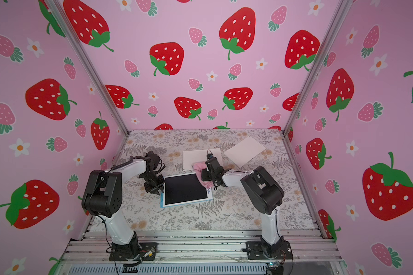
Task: Wipe the drawing tablet
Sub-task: Wipe the dirt from the drawing tablet.
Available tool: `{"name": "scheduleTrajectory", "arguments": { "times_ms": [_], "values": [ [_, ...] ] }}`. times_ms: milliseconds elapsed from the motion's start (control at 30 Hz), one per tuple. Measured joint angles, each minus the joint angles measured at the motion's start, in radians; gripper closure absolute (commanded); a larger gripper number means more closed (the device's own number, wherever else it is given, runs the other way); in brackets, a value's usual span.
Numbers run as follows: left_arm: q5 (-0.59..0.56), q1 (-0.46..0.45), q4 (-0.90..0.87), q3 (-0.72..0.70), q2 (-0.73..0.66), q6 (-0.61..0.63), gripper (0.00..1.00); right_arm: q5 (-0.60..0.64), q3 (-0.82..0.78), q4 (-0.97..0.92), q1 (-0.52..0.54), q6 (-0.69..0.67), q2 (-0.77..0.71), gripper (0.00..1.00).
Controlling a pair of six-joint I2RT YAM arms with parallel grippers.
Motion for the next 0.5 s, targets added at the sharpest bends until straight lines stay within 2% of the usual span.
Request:
{"name": "scheduleTrajectory", "arguments": {
  "times_ms": [67, 167, 267, 500],
  "values": [
    [-0.002, -0.007, -0.002, 0.004, 0.003, -0.003, 0.77, 0.035, 0.025, -0.021, 0.019, -0.009, 0.016, 1.00],
    [-0.021, -0.015, -0.014, 0.006, 0.005, -0.008, 0.77, 0.112, 0.106, -0.059, 0.101, -0.014, 0.056, 1.00],
    [-0.028, -0.022, -0.019, 0.012, 0.008, -0.013, 0.78, 0.095, 0.087, -0.055, 0.148, 0.010, 0.057, 1.00],
    [-0.029, -0.034, -0.016, 0.013, 0.008, -0.021, 0.78, 0.021, -0.044, 0.006, 0.049, 0.016, -0.026, 1.00]
  ]
}}
